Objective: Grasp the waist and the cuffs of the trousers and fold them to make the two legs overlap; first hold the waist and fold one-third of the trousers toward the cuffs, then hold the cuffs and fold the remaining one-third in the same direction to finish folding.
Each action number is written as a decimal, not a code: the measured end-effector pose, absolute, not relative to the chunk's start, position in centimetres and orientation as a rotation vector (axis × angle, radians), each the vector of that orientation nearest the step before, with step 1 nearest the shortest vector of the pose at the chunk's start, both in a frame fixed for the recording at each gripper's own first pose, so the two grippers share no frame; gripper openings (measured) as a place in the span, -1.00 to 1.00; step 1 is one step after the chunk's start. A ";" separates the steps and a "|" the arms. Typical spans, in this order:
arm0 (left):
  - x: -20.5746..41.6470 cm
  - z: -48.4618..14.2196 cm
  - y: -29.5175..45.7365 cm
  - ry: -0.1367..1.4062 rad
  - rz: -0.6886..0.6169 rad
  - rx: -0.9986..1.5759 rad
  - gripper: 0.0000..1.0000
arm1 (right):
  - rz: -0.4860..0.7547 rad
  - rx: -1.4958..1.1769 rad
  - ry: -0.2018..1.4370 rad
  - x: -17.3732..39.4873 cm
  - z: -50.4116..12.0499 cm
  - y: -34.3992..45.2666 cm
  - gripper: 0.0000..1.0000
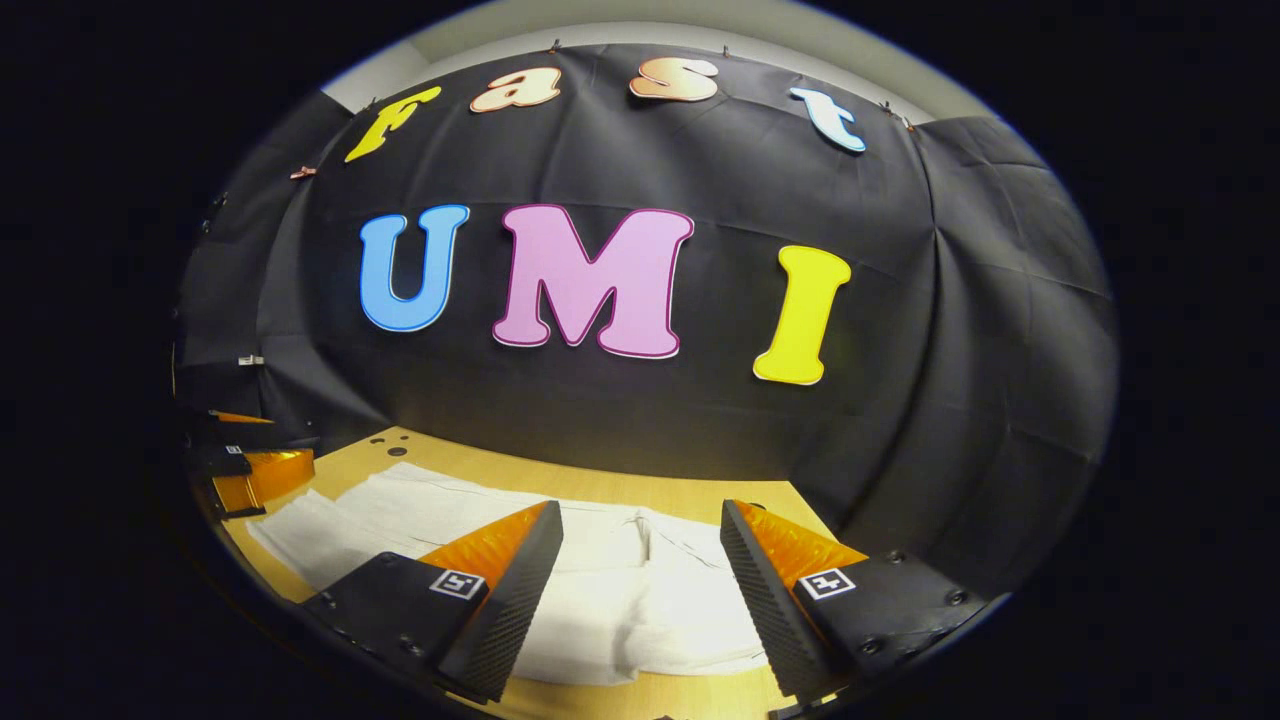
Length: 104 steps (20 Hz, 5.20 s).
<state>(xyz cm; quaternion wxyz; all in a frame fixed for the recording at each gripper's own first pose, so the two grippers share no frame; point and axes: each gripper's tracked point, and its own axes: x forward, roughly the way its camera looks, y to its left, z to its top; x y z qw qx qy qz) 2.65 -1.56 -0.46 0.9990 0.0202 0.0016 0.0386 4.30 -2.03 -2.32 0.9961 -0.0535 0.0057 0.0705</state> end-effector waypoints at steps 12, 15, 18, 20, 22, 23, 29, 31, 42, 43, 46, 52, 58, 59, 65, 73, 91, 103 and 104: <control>3.1 -2.7 -1.5 0.051 0.165 0.051 0.95 | 0.166 -0.522 0.069 8.2 -7.4 -11.5 0.95; 2.9 -3.8 -1.3 0.078 0.187 0.042 0.95 | 0.205 -0.627 0.105 8.5 -9.8 -13.7 0.95; 2.8 -5.1 -1.0 0.104 0.209 0.039 0.95 | 0.264 -0.712 0.127 8.5 -12.3 -14.8 0.95; 2.6 -5.9 -0.6 0.123 0.220 0.034 0.95 | 0.304 -0.783 0.156 8.5 -14.5 -15.4 0.95; 2.2 -6.8 -0.3 0.144 0.228 0.029 0.95 | 0.336 -0.846 0.196 8.6 -16.6 -16.4 0.95; 2.0 -7.3 0.0 0.157 0.237 0.030 0.95 | 0.347 -0.874 0.210 8.4 -17.4 -17.0 0.95; 1.7 -8.9 0.3 0.208 0.254 0.039 0.95 | 0.465 -1.088 0.362 6.9 -24.7 -21.8 0.95; 1.6 -9.6 0.0 0.220 0.255 0.052 0.95 | 0.489 -1.127 0.401 6.8 -26.1 -22.9 0.95; 0.1 -11.8 1.4 0.284 0.324 0.026 0.95 | 0.559 -1.349 0.431 11.1 -29.4 -24.1 0.79; -0.1 -11.9 1.6 0.288 0.328 0.014 0.95 | 0.547 -1.379 0.434 11.5 -29.4 -24.1 0.72; -0.4 -12.6 2.4 0.302 0.344 0.009 0.95 | 0.530 -1.431 0.455 13.1 -30.0 -24.1 0.63; -1.0 -14.2 5.7 0.348 0.344 0.097 0.95 | 0.574 -1.439 0.532 13.5 -31.0 -24.3 -0.41; -3.9 -20.1 13.2 0.507 0.304 0.330 0.95 | 0.667 -1.430 0.667 13.1 -31.1 -24.2 -0.75; -4.1 -21.2 15.1 0.541 0.297 0.404 0.94 | 0.687 -1.402 0.702 13.0 -31.0 -24.1 -0.85; -5.4 -25.1 24.0 0.685 0.251 0.745 0.93 | 0.724 -1.440 0.704 13.0 -31.1 -24.0 -0.90; -5.0 -27.3 29.8 0.786 0.088 1.061 0.93 | 0.722 -1.458 0.680 13.1 -31.0 -23.9 -0.90; 0.8 -28.9 28.8 0.920 -0.312 1.352 -0.89 | 0.673 -1.496 0.647 14.2 -31.3 -25.0 -0.90; 5.3 -19.8 26.7 0.695 -0.024 1.082 -0.89 | 0.507 -1.361 0.555 16.2 -25.9 -24.9 -0.90; 6.4 -18.5 26.9 0.668 0.001 1.063 -0.89 | 0.489 -1.349 0.542 16.6 -25.0 -24.7 -0.90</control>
